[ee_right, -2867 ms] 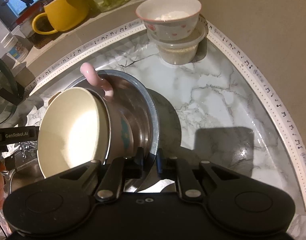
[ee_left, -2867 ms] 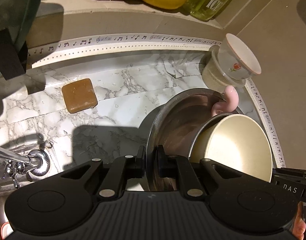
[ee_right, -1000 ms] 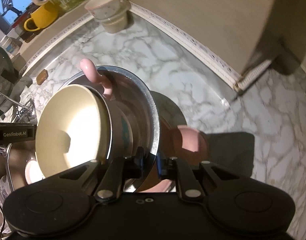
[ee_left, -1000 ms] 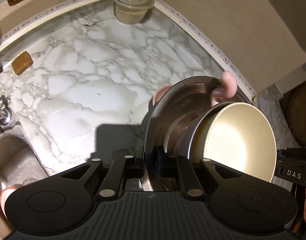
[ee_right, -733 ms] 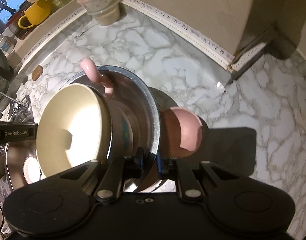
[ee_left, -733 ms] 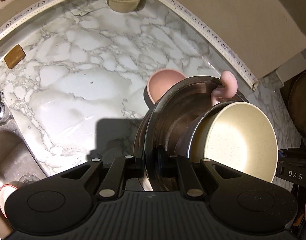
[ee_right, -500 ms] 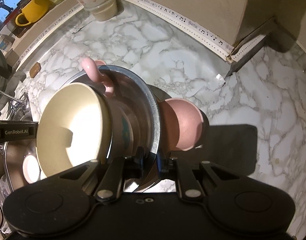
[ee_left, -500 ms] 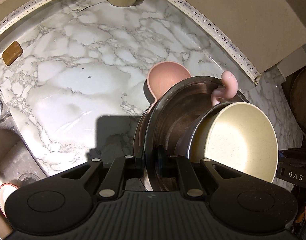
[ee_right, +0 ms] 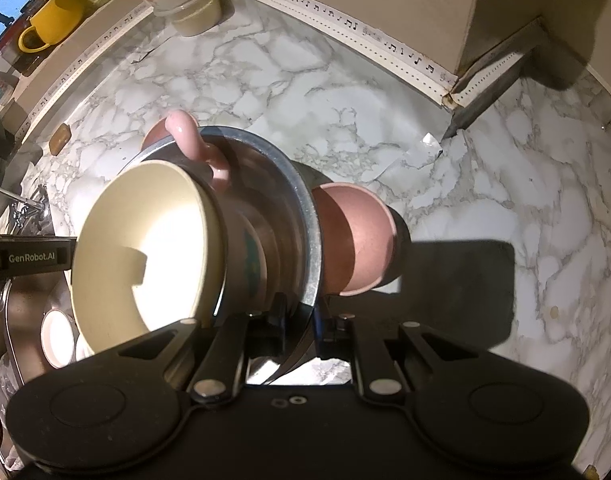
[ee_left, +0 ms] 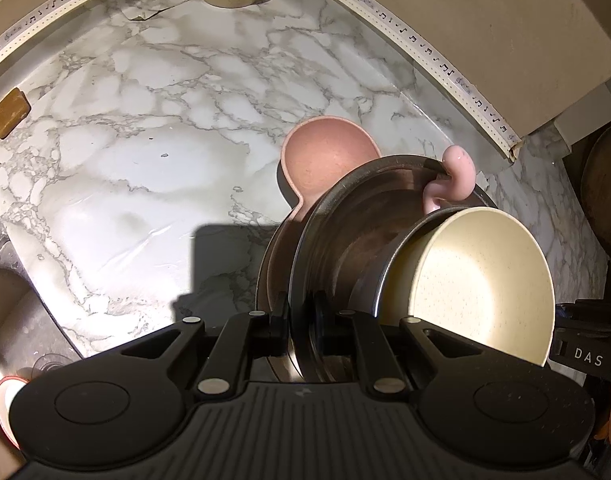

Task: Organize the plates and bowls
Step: 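Lower the nested bowl stack onto the pink plate with both grippers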

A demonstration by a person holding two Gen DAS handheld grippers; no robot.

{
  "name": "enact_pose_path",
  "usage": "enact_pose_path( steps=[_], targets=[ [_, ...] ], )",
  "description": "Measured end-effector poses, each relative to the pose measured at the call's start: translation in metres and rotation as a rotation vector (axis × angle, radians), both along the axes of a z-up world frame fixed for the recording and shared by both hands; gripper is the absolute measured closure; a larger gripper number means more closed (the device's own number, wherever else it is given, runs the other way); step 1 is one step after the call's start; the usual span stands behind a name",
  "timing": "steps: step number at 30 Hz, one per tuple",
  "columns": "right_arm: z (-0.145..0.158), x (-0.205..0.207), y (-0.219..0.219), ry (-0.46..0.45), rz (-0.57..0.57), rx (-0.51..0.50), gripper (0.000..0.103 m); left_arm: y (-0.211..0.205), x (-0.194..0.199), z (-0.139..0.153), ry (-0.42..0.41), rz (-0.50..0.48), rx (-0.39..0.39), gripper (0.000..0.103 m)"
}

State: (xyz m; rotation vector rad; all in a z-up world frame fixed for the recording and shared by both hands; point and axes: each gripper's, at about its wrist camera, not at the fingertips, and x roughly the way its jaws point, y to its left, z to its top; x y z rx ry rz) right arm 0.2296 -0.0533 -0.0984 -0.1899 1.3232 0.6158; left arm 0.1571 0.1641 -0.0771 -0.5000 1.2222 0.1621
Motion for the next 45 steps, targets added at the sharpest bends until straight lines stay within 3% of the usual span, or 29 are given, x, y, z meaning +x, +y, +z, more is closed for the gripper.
enact_pose_path(
  steps=[45],
  targets=[
    [-0.01,0.0036,0.0029,0.016,-0.003,0.024,0.082,0.002,0.006,0.0025,-0.032,-0.026,0.045,0.092]
  ],
)
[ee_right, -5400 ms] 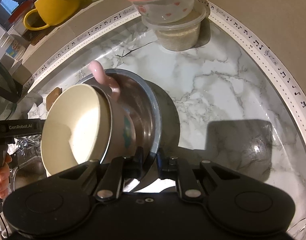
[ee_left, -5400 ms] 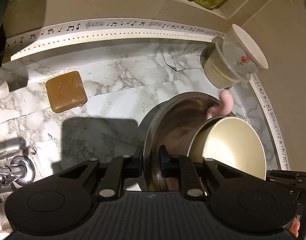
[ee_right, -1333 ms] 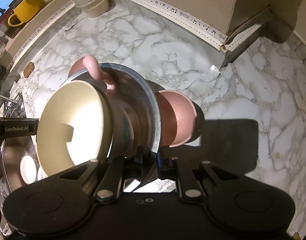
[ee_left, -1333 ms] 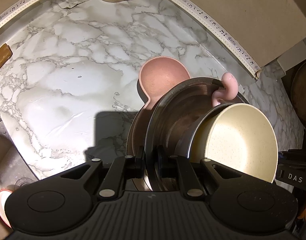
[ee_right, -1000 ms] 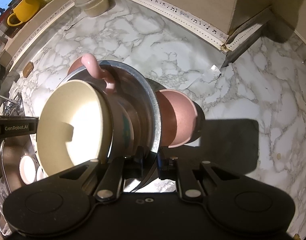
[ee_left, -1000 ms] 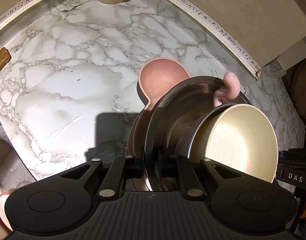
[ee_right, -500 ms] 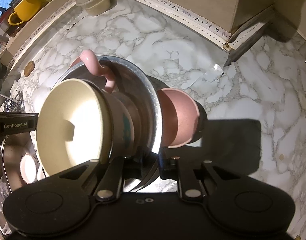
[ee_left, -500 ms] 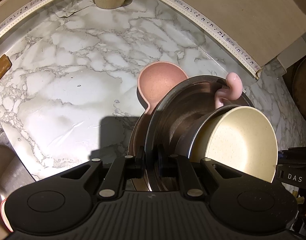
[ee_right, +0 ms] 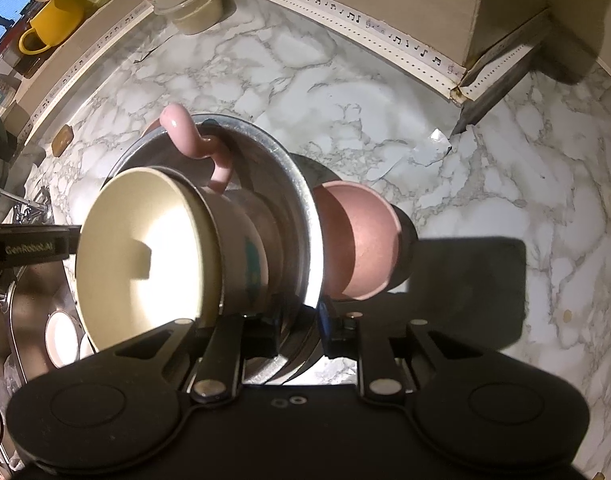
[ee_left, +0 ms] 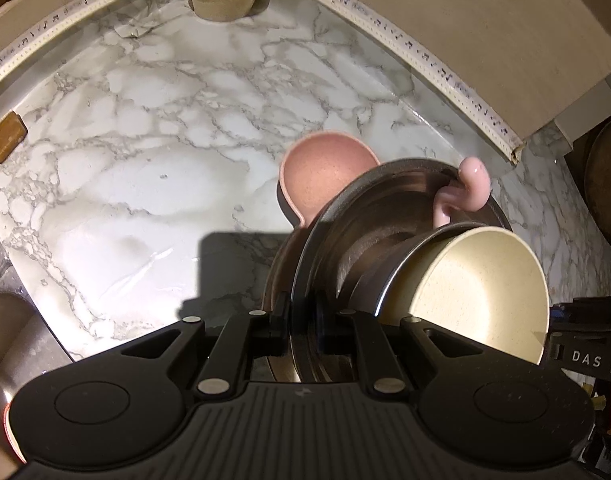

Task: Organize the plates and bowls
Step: 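Lower the nested bowl stack onto the pink plate with both grippers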

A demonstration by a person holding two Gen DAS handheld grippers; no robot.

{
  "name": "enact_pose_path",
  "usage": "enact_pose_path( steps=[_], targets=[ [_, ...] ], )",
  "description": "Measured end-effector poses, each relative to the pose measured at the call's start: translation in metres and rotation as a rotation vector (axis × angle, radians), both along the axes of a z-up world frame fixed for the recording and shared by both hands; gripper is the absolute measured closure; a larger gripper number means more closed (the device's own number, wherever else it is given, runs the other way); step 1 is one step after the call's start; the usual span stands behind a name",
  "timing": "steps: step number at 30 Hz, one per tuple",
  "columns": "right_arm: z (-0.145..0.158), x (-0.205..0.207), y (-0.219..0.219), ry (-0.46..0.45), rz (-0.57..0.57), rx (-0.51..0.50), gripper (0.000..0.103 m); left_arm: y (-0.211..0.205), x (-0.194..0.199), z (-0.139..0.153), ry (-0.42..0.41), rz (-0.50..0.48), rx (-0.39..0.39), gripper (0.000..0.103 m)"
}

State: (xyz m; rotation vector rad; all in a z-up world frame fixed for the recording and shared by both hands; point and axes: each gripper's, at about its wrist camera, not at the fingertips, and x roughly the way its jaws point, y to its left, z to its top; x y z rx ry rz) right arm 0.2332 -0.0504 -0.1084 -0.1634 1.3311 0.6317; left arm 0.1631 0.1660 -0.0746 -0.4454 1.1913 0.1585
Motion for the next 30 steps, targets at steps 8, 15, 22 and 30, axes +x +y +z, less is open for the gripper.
enact_pose_path(
  steps=[8,15,22,30],
  targets=[
    [0.001,0.0,0.001,-0.005,0.0,0.001,0.081,0.008,0.002,0.014,-0.029,0.003,0.007,0.092],
    [0.014,-0.002,-0.004,-0.038,0.005,0.011,0.075,0.009,-0.005,0.02,-0.05,0.004,0.018,0.092],
    [0.03,-0.012,-0.009,-0.092,0.021,0.022,0.074,0.007,-0.016,0.032,-0.087,0.007,0.014,0.092],
    [0.049,-0.029,-0.013,-0.15,0.041,0.042,0.071,-0.005,-0.032,0.051,-0.146,-0.019,0.03,0.092]
  ],
)
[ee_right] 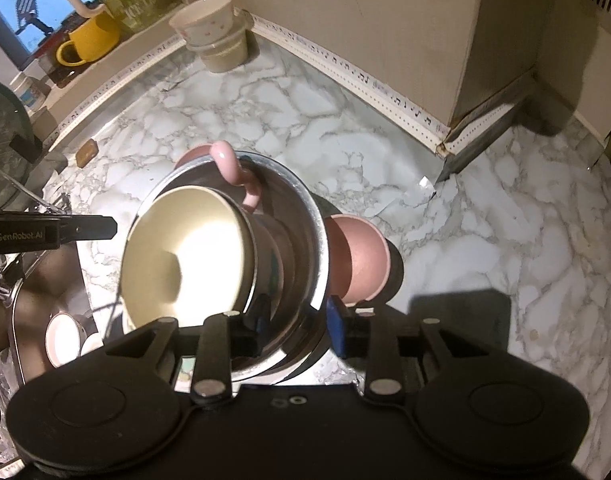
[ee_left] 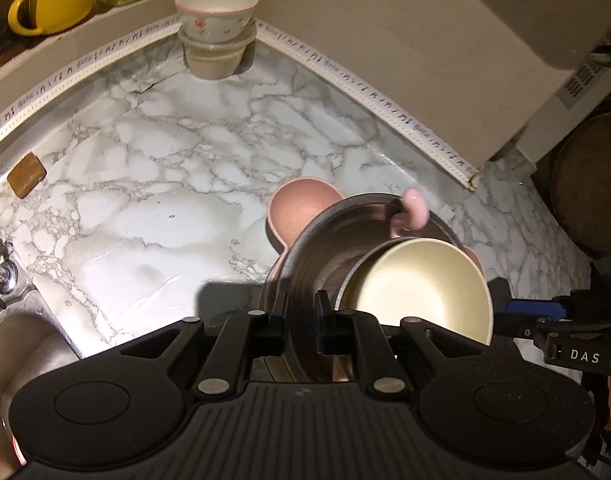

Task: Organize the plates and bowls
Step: 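Lower the nested bowl stack onto the pink plate with both grippers, then open both grippers and release the bowl stack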

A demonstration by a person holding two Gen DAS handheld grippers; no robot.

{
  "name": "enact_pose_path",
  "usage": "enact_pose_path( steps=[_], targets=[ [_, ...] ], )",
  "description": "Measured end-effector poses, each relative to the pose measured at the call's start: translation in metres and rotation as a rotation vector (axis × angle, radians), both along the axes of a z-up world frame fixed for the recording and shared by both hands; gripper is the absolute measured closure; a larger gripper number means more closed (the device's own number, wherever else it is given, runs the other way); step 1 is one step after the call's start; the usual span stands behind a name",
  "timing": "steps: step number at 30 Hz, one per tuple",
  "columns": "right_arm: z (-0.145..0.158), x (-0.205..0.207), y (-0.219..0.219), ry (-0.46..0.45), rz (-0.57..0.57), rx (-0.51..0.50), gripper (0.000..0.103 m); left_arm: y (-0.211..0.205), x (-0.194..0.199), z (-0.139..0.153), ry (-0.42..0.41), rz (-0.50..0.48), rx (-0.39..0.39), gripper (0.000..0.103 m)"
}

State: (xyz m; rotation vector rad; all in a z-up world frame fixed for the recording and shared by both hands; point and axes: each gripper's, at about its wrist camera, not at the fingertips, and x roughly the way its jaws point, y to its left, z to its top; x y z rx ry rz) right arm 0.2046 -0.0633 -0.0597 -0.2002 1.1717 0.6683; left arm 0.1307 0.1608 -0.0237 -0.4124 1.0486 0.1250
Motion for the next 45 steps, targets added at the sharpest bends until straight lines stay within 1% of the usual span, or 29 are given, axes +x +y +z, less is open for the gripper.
enact_pose_path(
  steps=[6,10,16,18,19,20,21,22,24,28,30,32,36,45],
  targets=[
    [0.016,-0.016,-0.006,-0.046,0.02,0.031,0.067,-0.013,-0.014,0.013,-0.041,-0.022,0.018,0.092],
    [0.028,-0.029,-0.01,-0.092,0.035,0.056,0.063,-0.024,-0.025,0.02,-0.065,-0.041,0.053,0.091],
    [0.041,-0.046,-0.017,-0.143,0.051,0.109,0.055,-0.033,-0.04,0.025,-0.086,-0.044,0.068,0.09],
    [0.044,-0.051,-0.02,-0.162,0.05,0.128,0.054,-0.038,-0.046,0.026,-0.095,-0.048,0.079,0.082],
    [0.044,-0.053,-0.022,-0.171,0.046,0.136,0.053,-0.04,-0.049,0.026,-0.101,-0.046,0.084,0.067],
    [0.044,-0.056,-0.023,-0.176,0.044,0.143,0.053,-0.043,-0.052,0.027,-0.114,-0.045,0.089,0.046],
    [0.044,-0.058,-0.024,-0.18,0.042,0.15,0.052,-0.044,-0.056,0.028,-0.131,-0.043,0.097,0.037],
    [0.044,-0.06,-0.026,-0.187,0.039,0.156,0.05,-0.047,-0.06,0.031,-0.15,-0.042,0.115,0.032],
    [0.043,-0.064,-0.028,-0.194,0.032,0.168,0.049,-0.053,-0.065,0.035,-0.176,-0.06,0.147,0.032],
    [0.041,-0.073,-0.031,-0.215,0.019,0.19,0.042,-0.063,-0.076,0.04,-0.22,-0.074,0.158,0.032],
    [0.041,-0.079,-0.033,-0.24,0.014,0.201,0.039,-0.068,-0.082,0.041,-0.241,-0.074,0.177,0.031],
    [0.041,-0.085,-0.035,-0.265,0.015,0.213,0.037,-0.073,-0.087,0.041,-0.261,-0.063,0.19,0.031],
    [0.04,-0.096,-0.038,-0.296,0.019,0.23,0.031,-0.08,-0.096,0.037,-0.282,-0.059,0.2,0.03],
    [0.038,-0.119,-0.042,-0.367,0.027,0.248,0.022,-0.092,-0.113,0.032,-0.311,-0.056,0.216,0.027]
  ],
)
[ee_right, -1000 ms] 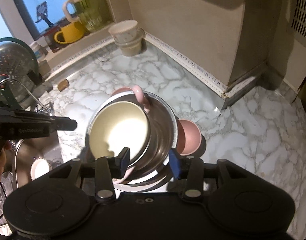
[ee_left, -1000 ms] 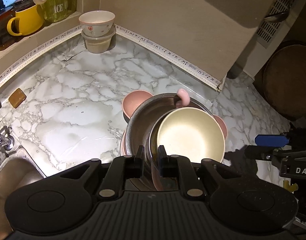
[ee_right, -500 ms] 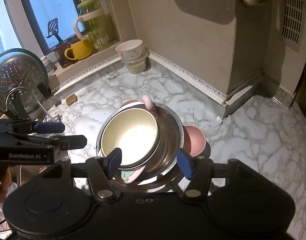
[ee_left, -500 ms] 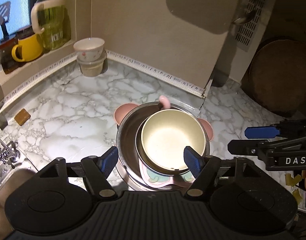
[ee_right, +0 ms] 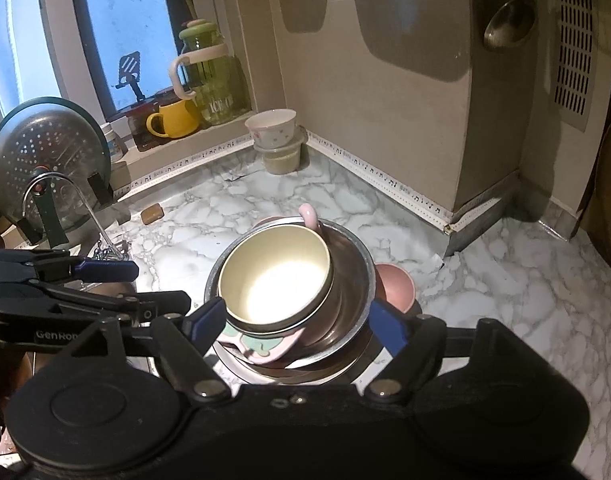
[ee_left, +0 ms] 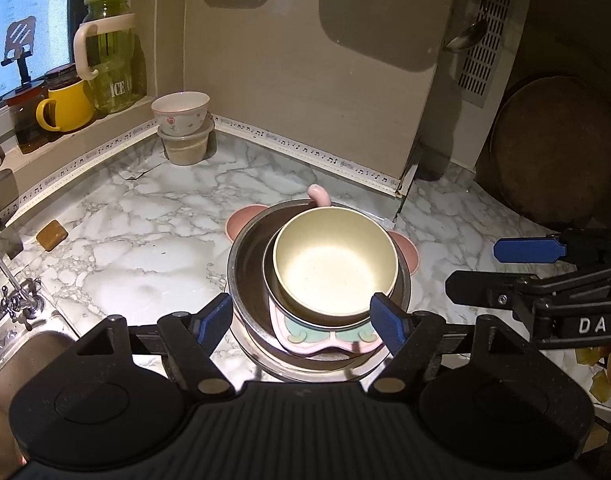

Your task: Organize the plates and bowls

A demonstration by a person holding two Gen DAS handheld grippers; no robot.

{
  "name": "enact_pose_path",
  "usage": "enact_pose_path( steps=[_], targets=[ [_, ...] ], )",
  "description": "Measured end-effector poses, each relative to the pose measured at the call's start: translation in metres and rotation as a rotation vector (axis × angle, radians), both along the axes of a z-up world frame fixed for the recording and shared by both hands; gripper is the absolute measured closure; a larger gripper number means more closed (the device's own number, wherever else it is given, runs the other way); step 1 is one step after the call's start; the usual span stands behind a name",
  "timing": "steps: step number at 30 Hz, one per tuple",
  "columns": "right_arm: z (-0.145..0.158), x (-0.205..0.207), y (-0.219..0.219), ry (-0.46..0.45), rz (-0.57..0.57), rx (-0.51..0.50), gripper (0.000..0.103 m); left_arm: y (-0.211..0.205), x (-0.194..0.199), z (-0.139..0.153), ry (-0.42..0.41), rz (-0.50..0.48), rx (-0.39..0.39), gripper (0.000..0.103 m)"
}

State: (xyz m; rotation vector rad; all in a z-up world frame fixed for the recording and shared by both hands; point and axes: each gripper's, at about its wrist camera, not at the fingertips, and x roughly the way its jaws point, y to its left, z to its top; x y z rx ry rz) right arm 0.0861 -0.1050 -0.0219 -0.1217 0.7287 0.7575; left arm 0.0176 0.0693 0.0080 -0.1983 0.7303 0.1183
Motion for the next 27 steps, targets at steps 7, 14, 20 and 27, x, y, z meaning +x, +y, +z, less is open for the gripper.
enact_pose_path(
  steps=[7,14,20,27],
  targets=[
    [-0.002,-0.015,-0.008,-0.06,-0.004,0.034,0.009,-0.008,-0.006,-0.002,-0.021,0.01,0.018,0.024],
    [-0.006,-0.023,-0.015,-0.087,-0.036,0.068,0.002,-0.016,-0.011,-0.007,-0.024,0.004,0.024,0.02],
    [-0.015,-0.029,-0.029,-0.046,-0.13,0.134,0.0,-0.017,-0.013,-0.01,-0.033,0.022,0.017,0.0],
    [-0.017,-0.038,-0.033,-0.081,-0.177,0.118,0.0,-0.017,-0.017,-0.013,-0.03,0.033,0.012,0.0]
  ],
)
